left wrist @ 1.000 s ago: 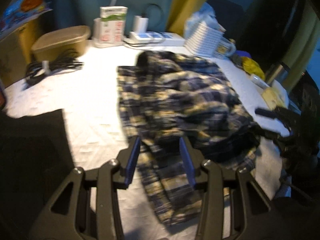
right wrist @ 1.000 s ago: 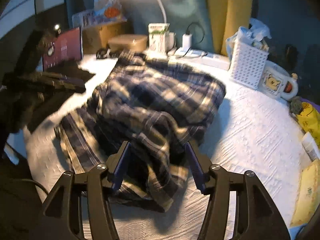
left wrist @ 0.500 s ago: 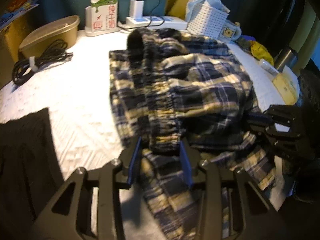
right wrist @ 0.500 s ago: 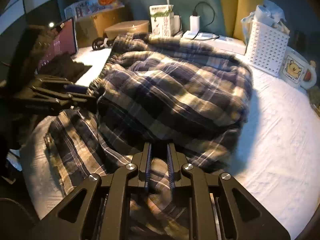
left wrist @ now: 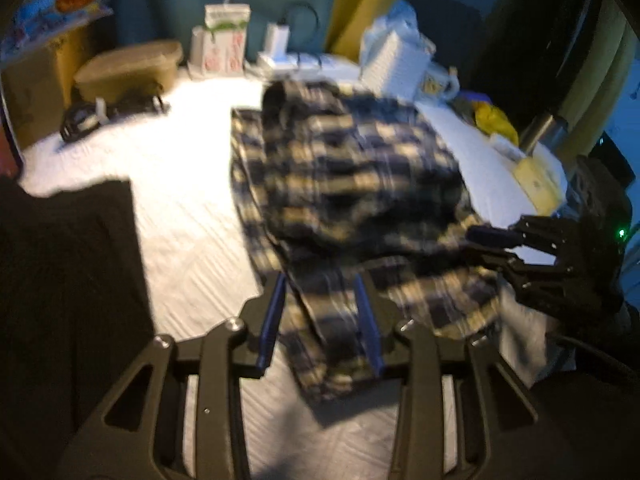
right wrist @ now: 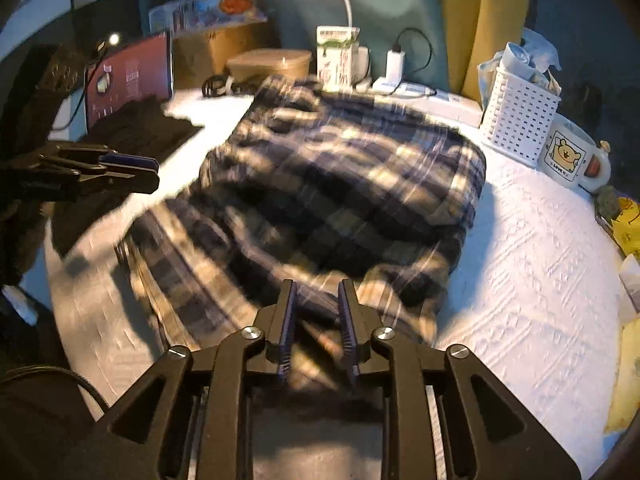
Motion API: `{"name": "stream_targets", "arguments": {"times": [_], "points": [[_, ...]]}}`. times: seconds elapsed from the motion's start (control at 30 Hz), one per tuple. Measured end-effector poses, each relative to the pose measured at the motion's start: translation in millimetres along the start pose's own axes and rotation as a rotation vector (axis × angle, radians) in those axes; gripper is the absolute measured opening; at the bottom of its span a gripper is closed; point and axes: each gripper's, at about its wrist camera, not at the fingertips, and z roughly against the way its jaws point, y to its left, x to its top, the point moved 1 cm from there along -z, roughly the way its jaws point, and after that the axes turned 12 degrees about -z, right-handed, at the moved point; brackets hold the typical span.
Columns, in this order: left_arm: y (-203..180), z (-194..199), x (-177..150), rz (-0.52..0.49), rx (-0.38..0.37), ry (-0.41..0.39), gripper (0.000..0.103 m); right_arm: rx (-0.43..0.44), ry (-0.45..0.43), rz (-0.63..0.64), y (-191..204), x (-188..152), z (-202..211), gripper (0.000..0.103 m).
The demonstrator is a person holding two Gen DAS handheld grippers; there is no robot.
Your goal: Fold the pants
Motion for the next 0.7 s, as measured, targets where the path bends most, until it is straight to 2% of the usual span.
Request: {"name": "stream_targets", "arguments": {"times": [0.07,0.23,0.33,0.4,0.47,0.57,0.7], "points": [[0,-16,-9,0.016,0.009,0.062,0.037,-0.017,0.006,0.003,2,-7,-6,0.024],[5,-1,-6,0.015,0.038,0.034,0.037,0.004,0.027,0.021,1,-9,8,0.026],[14,16,15,-0.012,0.075,-0.027,0.037,0.026,-0.027,0.010,-12,4,24,0.030],[20,18,35,-0.036,0.088,-0.064,0.037,-0.001,-0.075,-0.009,-27,21,28,0.043],[24,12,57,-0.065,0.107,-0.081,0.037,-0.045,-0.114,-0.023,-43,42,26,0.048],[25,-4,87,-0.122,0.112,-0.105,0.037,-0.058,-0.146,-0.084,-70,71,12,0.048],[27,-40,120,-0.180,0.108,-0.093,0.038,-0.051,-0.127,-0.156,-100,101,-18,0.048]]}}
